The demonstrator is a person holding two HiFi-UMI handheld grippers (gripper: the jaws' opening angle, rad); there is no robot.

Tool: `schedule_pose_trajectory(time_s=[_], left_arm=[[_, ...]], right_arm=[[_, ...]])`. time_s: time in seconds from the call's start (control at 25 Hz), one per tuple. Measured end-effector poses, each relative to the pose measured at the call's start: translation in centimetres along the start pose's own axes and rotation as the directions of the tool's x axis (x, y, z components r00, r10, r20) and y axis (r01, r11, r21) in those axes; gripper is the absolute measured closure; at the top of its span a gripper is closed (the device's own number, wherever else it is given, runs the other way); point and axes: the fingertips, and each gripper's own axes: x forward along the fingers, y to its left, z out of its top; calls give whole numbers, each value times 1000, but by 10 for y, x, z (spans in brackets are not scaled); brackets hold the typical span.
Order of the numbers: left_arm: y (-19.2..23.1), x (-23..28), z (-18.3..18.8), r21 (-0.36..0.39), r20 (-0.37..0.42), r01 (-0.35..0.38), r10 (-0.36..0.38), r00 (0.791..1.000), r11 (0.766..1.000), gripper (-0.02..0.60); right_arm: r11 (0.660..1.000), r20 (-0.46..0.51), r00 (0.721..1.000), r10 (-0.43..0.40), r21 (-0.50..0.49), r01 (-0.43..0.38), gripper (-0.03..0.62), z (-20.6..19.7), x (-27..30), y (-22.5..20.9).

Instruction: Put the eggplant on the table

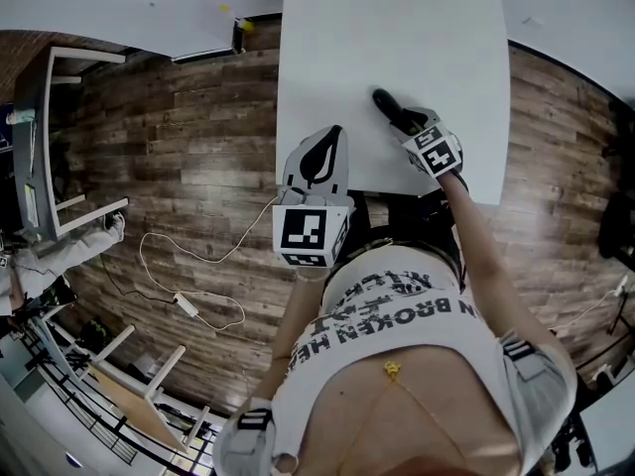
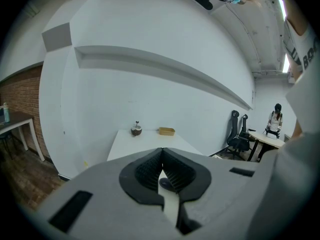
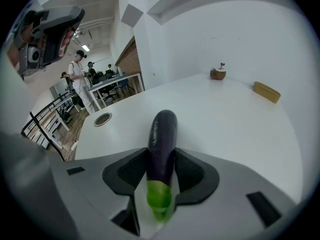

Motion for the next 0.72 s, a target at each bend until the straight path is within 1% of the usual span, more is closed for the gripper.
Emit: schedule_pose_trajectory(time_s=[0.2,0.36,0.52,0.72], left_arm=[[-1,-1,2,2,3,3,-3,1000,1000,575],[-2,-1,5,-11,13,7,-7,1000,1000,575],[-4,-2,4,6,16,2,-2,1000,1000,575],[-5,-5,4,-2,15,2,-2,1000,1000,575]], right_arm=[[1000,0,1000,6,6,-6,424,0,-1,2],[1000,-1,1000,5,0,-5,424,1,0,2],[1000,-11,1000,-6,-21,6,424,-2,1,3],[1000,-14,1000,-6,-23,5,424,-1,0,4]])
